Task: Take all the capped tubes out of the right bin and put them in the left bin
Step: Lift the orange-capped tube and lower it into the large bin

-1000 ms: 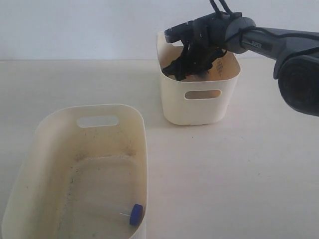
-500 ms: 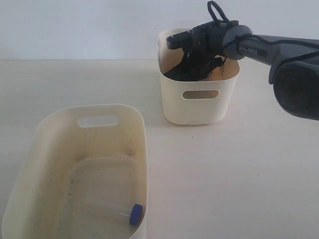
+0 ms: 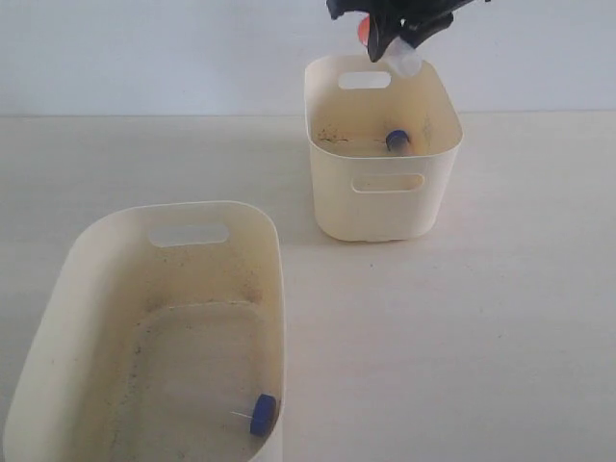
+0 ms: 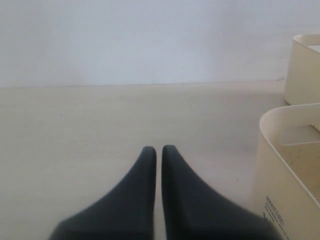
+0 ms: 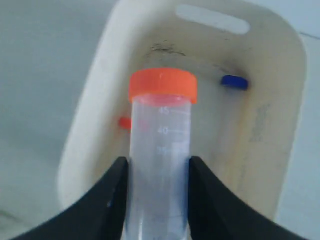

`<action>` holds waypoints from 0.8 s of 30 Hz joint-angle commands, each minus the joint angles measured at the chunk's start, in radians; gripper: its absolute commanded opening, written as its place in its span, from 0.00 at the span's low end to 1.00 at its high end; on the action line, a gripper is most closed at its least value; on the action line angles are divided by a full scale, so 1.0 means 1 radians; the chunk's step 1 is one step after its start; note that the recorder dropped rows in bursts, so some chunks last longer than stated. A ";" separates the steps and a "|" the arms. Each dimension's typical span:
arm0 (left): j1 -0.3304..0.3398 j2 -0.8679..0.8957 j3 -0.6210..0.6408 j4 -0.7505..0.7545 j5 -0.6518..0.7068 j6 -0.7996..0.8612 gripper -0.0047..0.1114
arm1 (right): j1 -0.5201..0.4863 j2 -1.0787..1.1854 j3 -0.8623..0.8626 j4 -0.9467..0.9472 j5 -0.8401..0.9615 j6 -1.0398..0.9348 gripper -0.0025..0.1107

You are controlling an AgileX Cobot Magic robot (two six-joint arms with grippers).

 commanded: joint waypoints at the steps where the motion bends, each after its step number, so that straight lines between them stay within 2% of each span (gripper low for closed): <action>1: 0.001 -0.003 -0.003 0.002 -0.002 -0.008 0.08 | -0.001 -0.083 0.038 0.222 0.030 -0.115 0.02; 4: 0.001 -0.003 -0.003 0.002 -0.002 -0.008 0.08 | 0.001 -0.124 0.130 0.423 0.030 -0.166 0.02; 6: 0.001 -0.003 -0.003 0.002 -0.002 -0.008 0.08 | 0.024 -0.159 0.216 0.483 0.030 -0.213 0.02; 9: 0.001 -0.003 -0.003 0.002 -0.002 -0.008 0.08 | 0.095 -0.235 0.375 0.485 0.030 -0.263 0.02; 15: 0.001 -0.003 -0.003 0.002 -0.002 -0.008 0.08 | 0.301 -0.386 0.640 0.485 0.030 -0.328 0.02; 20: 0.001 -0.003 -0.003 0.002 -0.002 -0.008 0.08 | 0.458 -0.458 0.707 0.480 0.020 -0.333 0.02; 24: 0.001 -0.003 -0.003 0.002 -0.002 -0.008 0.08 | 0.546 -0.452 0.709 0.441 -0.076 -0.419 0.02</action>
